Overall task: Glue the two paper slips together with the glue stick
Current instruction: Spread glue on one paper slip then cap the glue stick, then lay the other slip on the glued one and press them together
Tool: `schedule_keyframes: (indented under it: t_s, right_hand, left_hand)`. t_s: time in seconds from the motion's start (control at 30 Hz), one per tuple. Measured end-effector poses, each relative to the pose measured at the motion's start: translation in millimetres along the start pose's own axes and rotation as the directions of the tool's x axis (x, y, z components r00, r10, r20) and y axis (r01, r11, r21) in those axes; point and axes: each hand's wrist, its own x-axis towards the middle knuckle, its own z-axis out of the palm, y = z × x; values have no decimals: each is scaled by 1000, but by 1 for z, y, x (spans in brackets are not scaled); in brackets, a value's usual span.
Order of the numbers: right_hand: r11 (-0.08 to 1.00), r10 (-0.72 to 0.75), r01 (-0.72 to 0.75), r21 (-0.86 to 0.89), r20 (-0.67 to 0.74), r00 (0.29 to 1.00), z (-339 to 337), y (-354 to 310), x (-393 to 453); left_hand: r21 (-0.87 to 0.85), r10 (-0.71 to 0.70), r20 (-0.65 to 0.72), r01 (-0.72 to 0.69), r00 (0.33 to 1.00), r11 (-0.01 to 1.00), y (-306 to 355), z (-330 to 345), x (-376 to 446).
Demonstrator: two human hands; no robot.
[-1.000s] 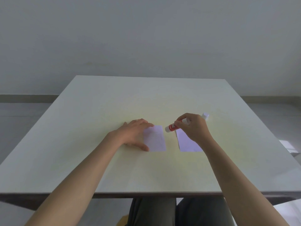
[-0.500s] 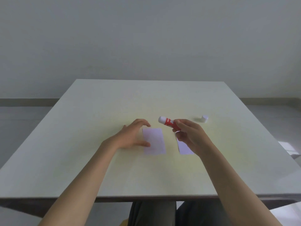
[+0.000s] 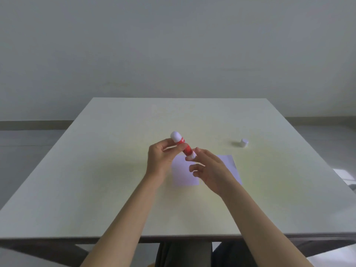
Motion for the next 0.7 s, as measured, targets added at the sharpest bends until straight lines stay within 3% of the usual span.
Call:
schedule_keyframes:
  t_s: [0.07, 0.17, 0.27, 0.33, 0.43, 0.7]
  right_hand:
    - [987, -74, 51, -154, -149, 986, -9, -4, 2]
    - [934, -239, 120, -337, -340, 910, -31, -12, 6]
    - [830, -377, 91, -550, -433, 819, -57, -16, 11]
    - [745, -412, 15, -667, -442, 797, -72, -15, 13]
    - [586, -412, -98, -804, -400, 818, -89, -12, 16]
    - [310, -225, -124, -943, -199, 954, -99, -15, 18]
  left_hand:
    - [104, 53, -99, -43, 994, 994, 5, -15, 11]
    - [286, 138, -180, -83, 974, 955, 13, -40, 29]
    - [399, 144, -214, -48, 966, 916, 13, -58, 40]
    - [451, 121, -218, -10, 968, 893, 8, -62, 44]
    - [487, 65, -203, 43, 977, 872, -3, -62, 46]
    - [499, 30, -194, 72, 981, 864, -17, -63, 47]
